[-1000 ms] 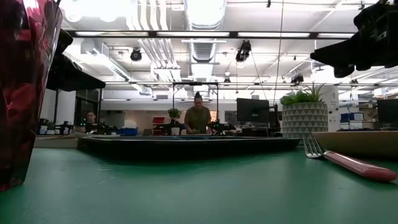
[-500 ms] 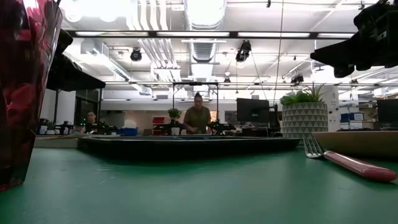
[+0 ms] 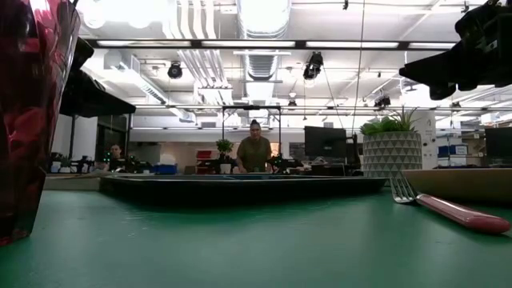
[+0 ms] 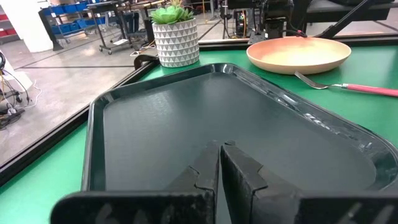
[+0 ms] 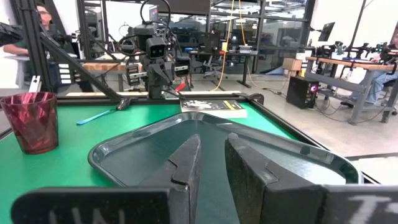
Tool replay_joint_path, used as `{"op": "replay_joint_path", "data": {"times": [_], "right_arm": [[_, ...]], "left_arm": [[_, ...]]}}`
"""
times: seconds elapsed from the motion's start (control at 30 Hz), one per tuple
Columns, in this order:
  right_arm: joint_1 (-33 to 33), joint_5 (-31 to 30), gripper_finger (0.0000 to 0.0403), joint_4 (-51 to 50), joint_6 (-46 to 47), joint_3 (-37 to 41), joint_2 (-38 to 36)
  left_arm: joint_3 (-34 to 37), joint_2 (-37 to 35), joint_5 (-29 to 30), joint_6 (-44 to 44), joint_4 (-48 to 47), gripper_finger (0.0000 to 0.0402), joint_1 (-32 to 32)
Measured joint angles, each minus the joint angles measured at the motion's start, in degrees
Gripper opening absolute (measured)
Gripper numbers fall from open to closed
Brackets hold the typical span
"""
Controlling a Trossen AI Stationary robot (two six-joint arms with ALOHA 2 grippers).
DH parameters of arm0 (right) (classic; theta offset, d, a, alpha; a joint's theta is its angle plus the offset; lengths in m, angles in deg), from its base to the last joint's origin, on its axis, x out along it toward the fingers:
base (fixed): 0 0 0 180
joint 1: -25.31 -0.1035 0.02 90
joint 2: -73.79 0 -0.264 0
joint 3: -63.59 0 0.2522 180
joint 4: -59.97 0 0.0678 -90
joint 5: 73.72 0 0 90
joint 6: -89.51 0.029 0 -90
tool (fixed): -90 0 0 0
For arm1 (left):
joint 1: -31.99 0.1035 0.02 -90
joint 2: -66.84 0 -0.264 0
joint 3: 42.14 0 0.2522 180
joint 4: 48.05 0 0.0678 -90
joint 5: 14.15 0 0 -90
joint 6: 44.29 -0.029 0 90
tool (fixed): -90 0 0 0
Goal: Pick and place plate/cup/fork/spoon on tray
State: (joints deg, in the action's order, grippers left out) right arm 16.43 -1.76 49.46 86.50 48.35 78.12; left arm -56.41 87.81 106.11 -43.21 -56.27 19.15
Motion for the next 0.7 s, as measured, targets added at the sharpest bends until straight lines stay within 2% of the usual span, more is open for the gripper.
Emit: {"op": "replay_joint_path", "data": {"times": [0.7], "right_arm": [[0.00,0.02,0.0063,0.00,1.53,0.00,-0.01]], "left_arm": [[0.00,0.00,0.01,0.00,-0.02,0.0000,0.02]]}}
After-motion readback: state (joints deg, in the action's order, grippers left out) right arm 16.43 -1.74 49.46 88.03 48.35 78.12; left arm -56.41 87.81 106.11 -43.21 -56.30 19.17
